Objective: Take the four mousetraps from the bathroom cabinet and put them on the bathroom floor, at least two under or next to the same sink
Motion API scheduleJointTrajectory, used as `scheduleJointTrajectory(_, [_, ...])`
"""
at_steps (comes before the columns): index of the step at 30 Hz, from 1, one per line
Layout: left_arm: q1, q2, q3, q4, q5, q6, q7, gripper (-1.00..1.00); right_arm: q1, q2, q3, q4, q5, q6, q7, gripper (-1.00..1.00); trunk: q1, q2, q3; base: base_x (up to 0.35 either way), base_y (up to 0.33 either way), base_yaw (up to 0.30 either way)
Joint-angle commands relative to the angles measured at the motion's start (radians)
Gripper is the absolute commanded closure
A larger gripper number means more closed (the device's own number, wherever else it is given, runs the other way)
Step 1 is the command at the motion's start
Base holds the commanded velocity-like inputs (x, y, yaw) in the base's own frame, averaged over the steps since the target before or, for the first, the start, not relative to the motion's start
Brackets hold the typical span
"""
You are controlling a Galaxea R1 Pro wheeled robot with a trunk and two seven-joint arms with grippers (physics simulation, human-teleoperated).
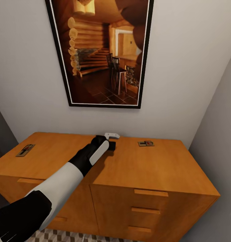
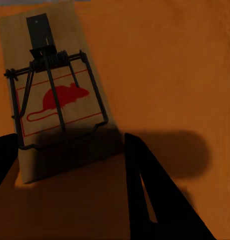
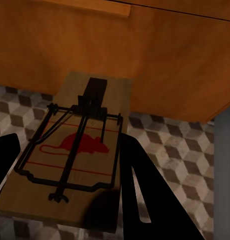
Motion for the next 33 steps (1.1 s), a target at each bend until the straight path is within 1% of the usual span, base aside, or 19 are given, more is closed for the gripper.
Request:
scheduleJointTrajectory(1, [-0.001, 0.001, -0.003, -0.016, 0.007, 0.004, 0.01, 1.0, 0.0, 0.001, -0.007, 0.001, 0.011, -0.002, -0.005, 1.0, 0.0, -0.001, -0.001, -0.001, 0.002, 0.0])
scheduleJointTrajectory(9, [-0.001, 0.002, -0.003, -0.058, 0.006, 0.005, 0.01, 1.0, 0.0, 0.003, -0.007, 0.001, 0.011, -0.001, -0.005, 1.0, 0.0, -0.001, -0.001, 0.0, 0.0, 0.0])
scheduleJointTrajectory(11, [-0.001, 0.002, -0.003, -0.077, 0.006, 0.005, 0.01, 1.0, 0.0, 0.003, -0.007, 0.001, 0.011, -0.001, -0.005, 1.0, 0.0, -0.001, -0.001, 0.0, 0.0, 0.0])
scheduleJointTrajectory(14, [-0.001, 0.002, -0.003, -0.134, 0.005, 0.017, 0.01, 1.0, -0.001, 0.003, -0.007, 0.001, 0.011, -0.001, -0.005, 1.0, 0.0, -0.001, -0.001, 0.0, 0.0, 0.0])
scheduleJointTrajectory(16, [-0.001, 0.003, -0.002, -0.183, 0.005, 0.046, 0.01, 1.0, -0.001, 0.003, -0.007, 0.001, 0.011, -0.001, -0.005, 1.0, 0.0, -0.001, -0.001, 0.0, 0.0, 0.0])
scheduleJointTrajectory(19, [-0.001, 0.003, 0.0, -0.228, 0.003, 0.111, 0.011, 1.0, 0.0, 0.003, -0.007, 0.001, 0.01, -0.001, -0.005, 1.0, 0.0, -0.001, -0.001, 0.0, 0.0, 0.0])
scheduleJointTrajectory(24, [-0.001, 0.004, 0.0, -0.234, 0.002, 0.131, 0.012, 1.0, -0.001, 0.003, -0.007, 0.001, 0.01, -0.001, -0.005, 1.0, 0.0, -0.001, -0.001, -0.098, 0.023, 0.0])
scheduleJointTrajectory(33, [-0.001, 0.006, -0.001, -0.232, 0.002, 0.134, 0.012, 1.0, -0.001, 0.003, -0.008, 0.001, 0.01, -0.001, -0.005, 1.0, 0.0, -0.001, -0.001, -0.282, 0.103, 0.0])
